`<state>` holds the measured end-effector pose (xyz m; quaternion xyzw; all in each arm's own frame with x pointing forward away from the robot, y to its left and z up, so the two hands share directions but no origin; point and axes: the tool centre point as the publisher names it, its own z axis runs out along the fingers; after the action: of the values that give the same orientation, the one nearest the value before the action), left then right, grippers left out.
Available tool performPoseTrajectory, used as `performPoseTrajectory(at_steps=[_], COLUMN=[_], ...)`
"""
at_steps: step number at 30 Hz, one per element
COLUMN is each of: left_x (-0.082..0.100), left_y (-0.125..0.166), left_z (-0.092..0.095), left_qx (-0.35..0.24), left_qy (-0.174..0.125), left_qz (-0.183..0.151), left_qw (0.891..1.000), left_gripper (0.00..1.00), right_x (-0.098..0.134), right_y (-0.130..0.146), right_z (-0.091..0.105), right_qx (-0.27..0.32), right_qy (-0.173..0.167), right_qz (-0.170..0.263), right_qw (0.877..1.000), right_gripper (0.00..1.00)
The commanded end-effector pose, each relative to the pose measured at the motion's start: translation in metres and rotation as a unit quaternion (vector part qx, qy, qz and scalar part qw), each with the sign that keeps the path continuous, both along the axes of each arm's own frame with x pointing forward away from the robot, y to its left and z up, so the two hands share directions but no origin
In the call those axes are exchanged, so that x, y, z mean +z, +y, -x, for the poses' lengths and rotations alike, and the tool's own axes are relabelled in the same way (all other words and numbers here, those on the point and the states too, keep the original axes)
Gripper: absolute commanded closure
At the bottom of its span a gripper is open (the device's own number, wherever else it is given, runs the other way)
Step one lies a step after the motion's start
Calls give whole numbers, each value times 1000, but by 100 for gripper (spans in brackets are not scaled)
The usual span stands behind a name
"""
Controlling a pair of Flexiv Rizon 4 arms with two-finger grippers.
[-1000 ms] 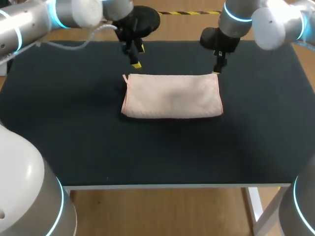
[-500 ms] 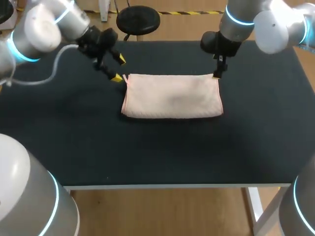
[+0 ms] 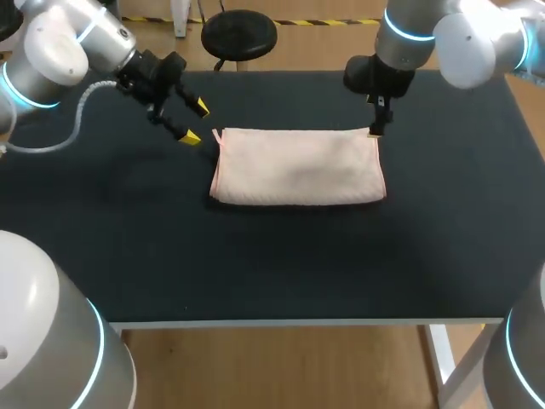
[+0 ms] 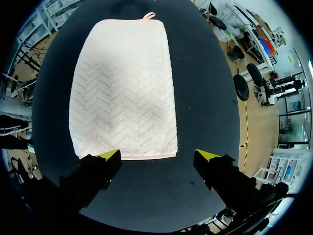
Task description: Fold the towel
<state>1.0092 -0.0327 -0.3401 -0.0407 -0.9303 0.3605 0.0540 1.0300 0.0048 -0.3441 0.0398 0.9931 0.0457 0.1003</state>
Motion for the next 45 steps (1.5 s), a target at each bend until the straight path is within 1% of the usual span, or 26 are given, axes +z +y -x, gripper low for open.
performPoseTrajectory(at_steps=[1,4,5,6,7,8,9,10,11,12,13,14,15,16,17,18,19,36,37,38,39,40,41,43,44,45], left_x=[-1,-1,-1,-1,-1,-1,-1,-1,-1,-1,-1,-1,-1,-1,-1,-1,-1,-1,-1,-1,-1,-1,-1,-1,-1,-1], left_y=[0,0,0,0,0,0,0,0,0,0,0,0,0,0,0,0,0,0,0,0,0,0,0,0,0,0], left_z=[-4,-4,-4,-4,-4,-4,-4,-4,-4,-4,-4,-4,-4,-4,-4,-4,-4,-4,-4,-4,-4,-4,-4,-4,-4,-4], left_qx=[-6,-6,-6,-6,-6,-6,-6,-6,-6,-6,-6,-6,-6,-6,-6,-6,-6,-6,-6,-6,-6,-6,-6,-6,-6,-6], left_qy=[6,6,6,6,6,6,6,6,6,6,6,6,6,6,6,6,6,6,6,6,6,6,6,6,6,6], left_qz=[0,0,0,0,0,0,0,0,0,0,0,0,0,0,0,0,0,0,0,0,0,0,0,0,0,0], left_qw=[1000,1000,1000,1000,1000,1000,1000,1000,1000,1000,1000,1000,1000,1000,1000,1000,1000,1000,1000,1000,1000,1000,1000,1000,1000,1000], left_gripper=[0,0,0,0,0,0,0,0,0,0,0,0,0,0,0,0,0,0,0,0,0,0,0,0,0,0], right_x=[1,1,1,5,7,9,11,11,10,9,6,3,-1,-2,-4,-4,-1,-1,-5,-9,-12,-13,-14,-16,-16,-15], right_y=[0,0,-9,-16,-25,-31,-37,-44,-52,-59,-65,-70,-77,-82,-85,-85,-81,-81,-80,-77,-72,-67,-63,-55,-53,-50], right_z=[-1,-1,-5,-10,-16,-18,-19,-21,-20,-19,-17,-14,-13,-10,-8,-6,-2,-2,1,5,10,15,18,27,29,32], right_qx=[0,0,-33,-84,-139,-178,-223,-271,-297,-330,-355,-370,-397,-394,-395,-361,-312,-312,-317,-335,-342,-350,-363,-368,-379,-379], right_qy=[2,2,-1,1,10,14,15,22,35,34,58,67,70,96,104,105,71,71,90,104,115,135,151,175,180,191], right_qz=[1,1,-32,-105,-172,-231,-296,-355,-405,-445,-498,-531,-559,-595,-602,-586,-535,-535,-553,-563,-576,-591,-596,-602,-603,-604], right_qw=[1000,1000,999,991,975,956,929,894,864,832,789,759,725,694,686,718,782,782,765,748,734,714,700,687,678,674], right_gripper=[0,0,0,0,0,0,0,0,0,0,0,0,0,0,0,0,0,0,0,0,0,0,0,0,0,0])
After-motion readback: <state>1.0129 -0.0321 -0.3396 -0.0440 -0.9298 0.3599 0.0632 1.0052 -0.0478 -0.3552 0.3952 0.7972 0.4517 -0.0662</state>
